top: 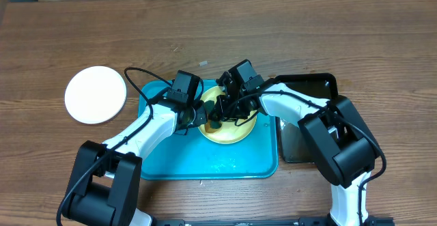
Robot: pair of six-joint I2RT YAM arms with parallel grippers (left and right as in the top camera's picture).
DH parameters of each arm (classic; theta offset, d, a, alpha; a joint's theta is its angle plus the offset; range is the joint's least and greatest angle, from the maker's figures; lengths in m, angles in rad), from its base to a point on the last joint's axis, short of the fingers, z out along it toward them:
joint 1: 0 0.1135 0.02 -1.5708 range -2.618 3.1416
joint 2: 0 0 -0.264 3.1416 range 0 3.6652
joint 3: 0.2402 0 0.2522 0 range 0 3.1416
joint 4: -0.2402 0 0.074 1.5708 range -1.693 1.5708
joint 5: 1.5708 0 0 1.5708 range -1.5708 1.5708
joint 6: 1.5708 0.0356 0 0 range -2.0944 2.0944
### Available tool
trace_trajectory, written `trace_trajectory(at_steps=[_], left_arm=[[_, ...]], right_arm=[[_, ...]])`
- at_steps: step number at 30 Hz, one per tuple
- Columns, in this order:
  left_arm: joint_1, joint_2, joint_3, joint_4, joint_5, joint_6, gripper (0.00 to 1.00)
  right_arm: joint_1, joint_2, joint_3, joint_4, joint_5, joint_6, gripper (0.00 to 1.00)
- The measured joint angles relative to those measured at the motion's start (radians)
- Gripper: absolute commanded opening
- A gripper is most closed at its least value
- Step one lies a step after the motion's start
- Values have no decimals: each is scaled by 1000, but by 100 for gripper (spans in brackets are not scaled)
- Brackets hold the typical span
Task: Clean dirty plates on tray and stack at the side
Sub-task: 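Scrub the yellow plate again with the sponge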
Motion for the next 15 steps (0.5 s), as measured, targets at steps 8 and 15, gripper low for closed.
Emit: trace_trajectory(at_steps=[8,15], left_arm=[[0,0,0,0,2,0,4],[0,0,0,0,3,0,4]], right_arm=[[-125,-6,0,-32,12,14,4],[-177,-85,0,-63,-56,-32,4]])
